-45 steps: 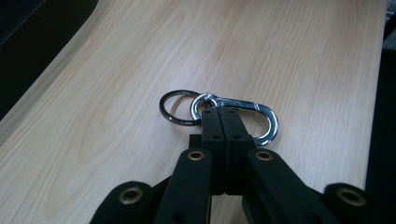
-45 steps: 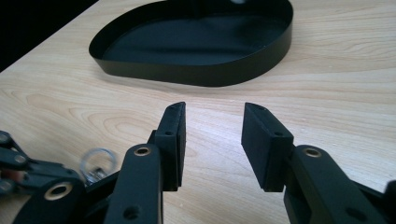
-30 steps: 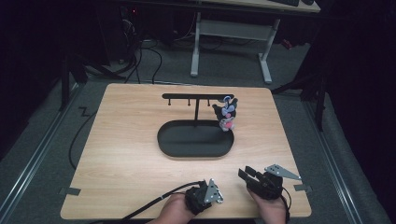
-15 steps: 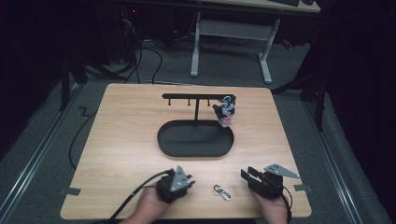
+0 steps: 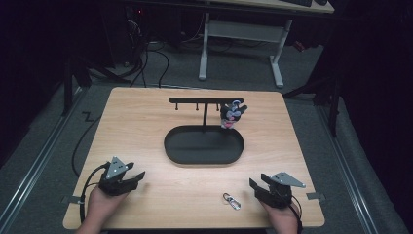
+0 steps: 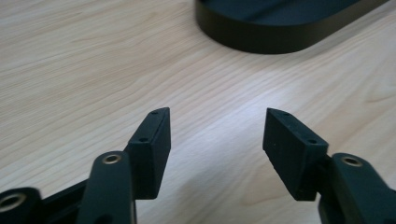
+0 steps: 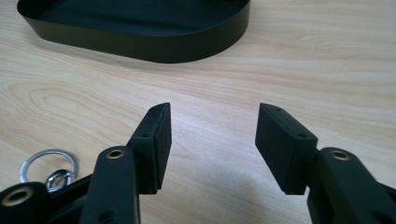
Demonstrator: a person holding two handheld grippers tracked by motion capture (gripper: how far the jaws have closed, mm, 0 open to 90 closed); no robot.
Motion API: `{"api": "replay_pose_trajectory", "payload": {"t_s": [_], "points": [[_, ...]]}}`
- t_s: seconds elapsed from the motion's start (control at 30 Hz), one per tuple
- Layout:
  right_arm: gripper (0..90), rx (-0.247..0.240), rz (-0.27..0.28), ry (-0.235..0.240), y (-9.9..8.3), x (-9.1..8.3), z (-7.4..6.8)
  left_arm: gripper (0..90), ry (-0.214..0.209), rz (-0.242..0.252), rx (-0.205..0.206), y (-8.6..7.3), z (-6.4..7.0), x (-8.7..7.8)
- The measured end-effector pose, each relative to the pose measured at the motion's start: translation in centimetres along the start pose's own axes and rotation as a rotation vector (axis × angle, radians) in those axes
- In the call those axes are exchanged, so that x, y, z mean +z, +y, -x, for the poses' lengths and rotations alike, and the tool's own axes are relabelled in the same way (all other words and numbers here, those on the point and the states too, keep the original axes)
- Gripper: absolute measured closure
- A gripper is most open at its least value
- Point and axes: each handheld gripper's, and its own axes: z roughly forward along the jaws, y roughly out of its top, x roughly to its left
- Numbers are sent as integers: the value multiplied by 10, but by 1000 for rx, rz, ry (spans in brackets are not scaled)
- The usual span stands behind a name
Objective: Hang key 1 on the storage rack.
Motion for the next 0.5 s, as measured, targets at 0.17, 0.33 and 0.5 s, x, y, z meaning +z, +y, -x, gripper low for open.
{"api": "replay_pose_trajectory", "payload": {"t_s": [0.17, 0.33, 0.5], "points": [[405, -3, -2, -30, -1, 1, 2, 355, 6, 24, -4, 1, -2, -1], [347, 21, 2, -21, -1, 2, 4, 342, -14, 32, -8, 2, -1, 0], [312, 22, -7, -25, 6, 3, -2, 332, -16, 33, 4, 3, 2, -1]]}}
